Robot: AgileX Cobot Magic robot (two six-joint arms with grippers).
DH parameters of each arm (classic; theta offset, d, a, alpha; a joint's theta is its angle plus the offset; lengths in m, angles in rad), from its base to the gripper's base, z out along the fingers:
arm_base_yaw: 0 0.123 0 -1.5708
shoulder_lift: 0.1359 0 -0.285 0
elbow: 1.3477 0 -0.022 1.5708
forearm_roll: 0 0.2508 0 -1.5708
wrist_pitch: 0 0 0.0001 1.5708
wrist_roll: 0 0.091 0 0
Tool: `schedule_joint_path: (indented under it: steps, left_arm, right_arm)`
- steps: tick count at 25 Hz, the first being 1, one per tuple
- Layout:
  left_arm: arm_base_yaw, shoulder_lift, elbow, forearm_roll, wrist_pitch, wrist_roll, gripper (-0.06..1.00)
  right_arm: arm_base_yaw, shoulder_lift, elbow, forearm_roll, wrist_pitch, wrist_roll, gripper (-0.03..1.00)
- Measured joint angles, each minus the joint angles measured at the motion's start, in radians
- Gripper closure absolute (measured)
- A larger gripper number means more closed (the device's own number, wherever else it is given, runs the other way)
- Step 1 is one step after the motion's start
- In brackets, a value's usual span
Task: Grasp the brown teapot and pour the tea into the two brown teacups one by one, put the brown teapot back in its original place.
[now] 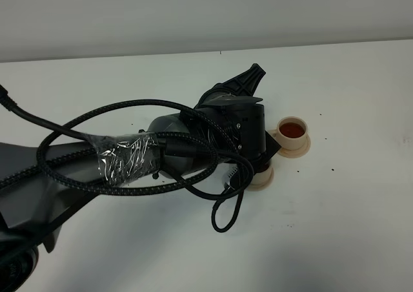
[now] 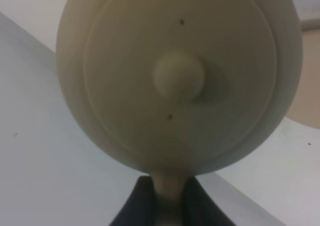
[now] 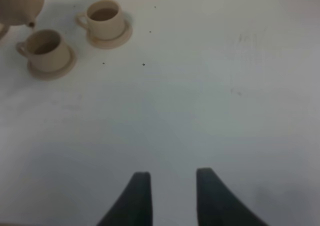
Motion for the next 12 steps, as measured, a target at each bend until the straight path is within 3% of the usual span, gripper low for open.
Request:
schedule_joint_path:
  steps: [12]
  left_arm:
    - [-0.004,0.000,0.000,0.002,0.015,0.073,0.82]
  right_arm:
    - [0.000,0.000,0.000,0.000,0.000,0.001,0.73]
